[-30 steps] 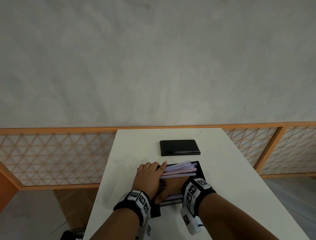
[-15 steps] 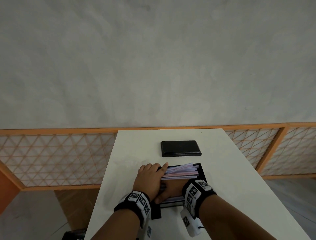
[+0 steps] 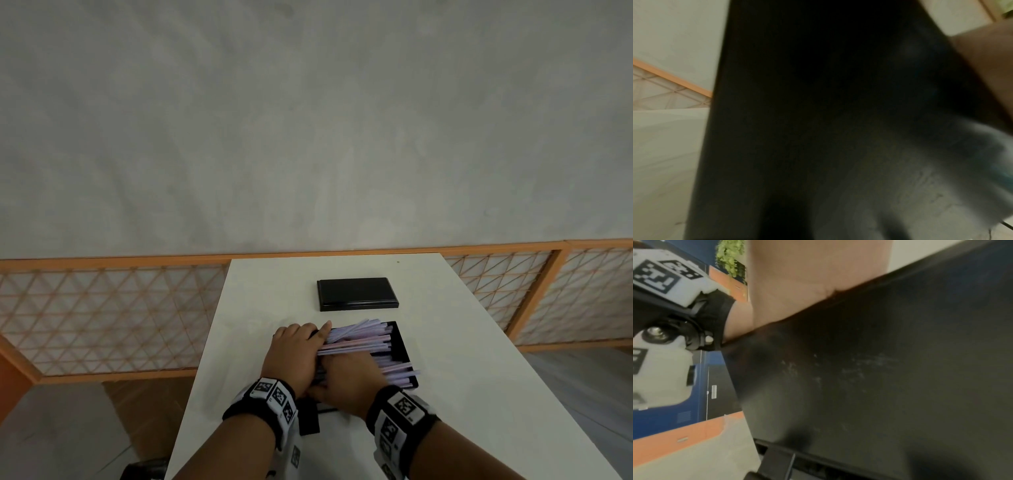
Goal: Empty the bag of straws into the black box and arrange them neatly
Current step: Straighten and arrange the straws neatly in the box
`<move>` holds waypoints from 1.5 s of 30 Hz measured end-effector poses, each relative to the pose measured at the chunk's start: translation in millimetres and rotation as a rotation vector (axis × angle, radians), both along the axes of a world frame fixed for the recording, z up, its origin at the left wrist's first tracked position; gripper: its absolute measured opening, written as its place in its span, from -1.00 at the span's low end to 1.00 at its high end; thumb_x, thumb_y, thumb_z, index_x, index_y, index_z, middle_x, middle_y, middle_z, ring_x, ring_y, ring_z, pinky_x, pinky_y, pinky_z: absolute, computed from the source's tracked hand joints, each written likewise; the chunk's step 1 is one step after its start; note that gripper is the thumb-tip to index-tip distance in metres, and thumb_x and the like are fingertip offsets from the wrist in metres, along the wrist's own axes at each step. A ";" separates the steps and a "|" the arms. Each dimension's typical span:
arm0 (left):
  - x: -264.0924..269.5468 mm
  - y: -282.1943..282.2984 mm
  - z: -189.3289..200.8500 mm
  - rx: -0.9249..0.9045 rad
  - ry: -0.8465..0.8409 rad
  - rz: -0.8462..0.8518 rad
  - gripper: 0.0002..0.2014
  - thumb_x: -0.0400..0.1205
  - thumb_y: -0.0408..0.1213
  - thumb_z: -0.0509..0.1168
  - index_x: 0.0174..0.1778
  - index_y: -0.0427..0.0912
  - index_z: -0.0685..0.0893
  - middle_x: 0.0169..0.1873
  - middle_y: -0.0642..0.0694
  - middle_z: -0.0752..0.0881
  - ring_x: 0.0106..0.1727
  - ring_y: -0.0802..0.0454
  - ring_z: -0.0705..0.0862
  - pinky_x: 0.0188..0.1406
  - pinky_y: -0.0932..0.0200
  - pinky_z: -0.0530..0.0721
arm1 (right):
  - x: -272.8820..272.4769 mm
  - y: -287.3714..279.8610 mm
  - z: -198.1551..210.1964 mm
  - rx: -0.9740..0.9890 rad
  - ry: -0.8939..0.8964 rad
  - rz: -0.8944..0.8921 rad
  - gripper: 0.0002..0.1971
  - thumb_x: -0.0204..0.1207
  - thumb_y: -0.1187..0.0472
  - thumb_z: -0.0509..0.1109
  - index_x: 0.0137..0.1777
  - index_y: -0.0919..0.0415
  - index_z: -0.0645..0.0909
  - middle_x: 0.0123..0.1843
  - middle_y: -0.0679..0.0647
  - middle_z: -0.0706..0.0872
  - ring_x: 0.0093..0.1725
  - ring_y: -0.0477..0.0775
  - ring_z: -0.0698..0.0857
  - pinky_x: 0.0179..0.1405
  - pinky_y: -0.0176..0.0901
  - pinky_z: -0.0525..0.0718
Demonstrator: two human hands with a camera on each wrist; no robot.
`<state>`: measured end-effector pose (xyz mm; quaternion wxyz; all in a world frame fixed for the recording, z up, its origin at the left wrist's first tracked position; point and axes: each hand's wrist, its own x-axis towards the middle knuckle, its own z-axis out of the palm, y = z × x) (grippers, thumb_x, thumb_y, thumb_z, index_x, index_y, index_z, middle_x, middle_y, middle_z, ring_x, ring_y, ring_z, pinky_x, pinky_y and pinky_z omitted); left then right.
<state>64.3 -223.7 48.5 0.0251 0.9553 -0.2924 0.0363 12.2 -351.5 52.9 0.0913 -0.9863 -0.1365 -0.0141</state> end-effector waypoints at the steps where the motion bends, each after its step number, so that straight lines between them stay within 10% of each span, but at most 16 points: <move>1: -0.7 -0.3 -0.1 0.002 0.000 -0.001 -0.25 0.53 -0.07 0.23 0.62 0.11 0.01 0.39 0.01 0.41 0.36 -0.04 0.36 0.42 0.05 0.17 | 0.3 0.2 -1.1 -0.001 0.012 -0.007 -0.39 0.43 -0.29 0.29 0.37 0.07 0.52 0.34 0.08 0.63 0.33 0.13 0.56 0.28 -0.03 0.48; 8: -3.4 0.1 -0.8 -0.033 -0.046 -0.005 -0.44 0.67 -0.18 0.00 0.62 0.09 0.03 0.40 0.02 0.42 0.35 -0.04 0.37 0.40 0.06 0.18 | 13.7 -2.0 -13.2 -0.207 0.036 -0.043 -0.20 0.27 -0.51 0.03 0.47 -0.12 0.35 0.46 0.05 0.52 0.40 0.23 0.47 0.40 0.30 0.28; 15: -3.1 -0.8 2.0 -0.024 -0.032 0.015 -0.37 0.62 -0.14 0.10 0.62 0.09 0.04 0.41 0.01 0.41 0.37 -0.05 0.37 0.39 0.05 0.20 | 23.7 -5.4 -21.9 -0.133 0.031 -0.004 -0.20 0.19 -0.52 0.04 0.40 -0.15 0.40 0.36 0.00 0.59 0.32 0.17 0.54 0.30 0.13 0.45; 35: -4.6 -0.4 -2.1 0.026 -0.035 0.003 -0.15 0.44 0.10 0.28 0.61 0.10 0.01 0.32 0.02 0.43 0.29 -0.04 0.40 0.32 0.05 0.23 | 38.7 -2.6 -9.0 -0.009 0.364 -0.100 -0.23 0.06 -0.41 0.46 0.31 -0.17 0.50 0.27 -0.04 0.64 0.26 0.12 0.59 0.29 0.25 0.48; 41: -5.0 -0.5 -1.5 -0.002 -0.037 0.028 -0.25 0.51 0.02 0.22 0.61 0.11 0.05 0.32 0.02 0.45 0.30 -0.03 0.40 0.31 0.06 0.25 | 36.9 -8.6 -7.3 0.179 0.378 0.057 -0.35 0.21 -0.25 0.56 0.28 0.03 0.61 0.19 0.05 0.69 0.13 0.06 0.62 0.22 -0.08 0.54; 45: -3.3 -2.1 -2.7 -0.029 -0.033 0.043 -0.38 0.61 -0.10 0.12 0.60 0.14 0.06 0.32 0.02 0.47 0.31 -0.02 0.40 0.32 0.07 0.24 | 25.4 -7.3 -6.4 -0.046 0.209 0.094 -0.18 0.26 -0.51 0.04 0.44 -0.06 0.44 0.40 0.07 0.58 0.35 0.15 0.52 0.38 0.15 0.42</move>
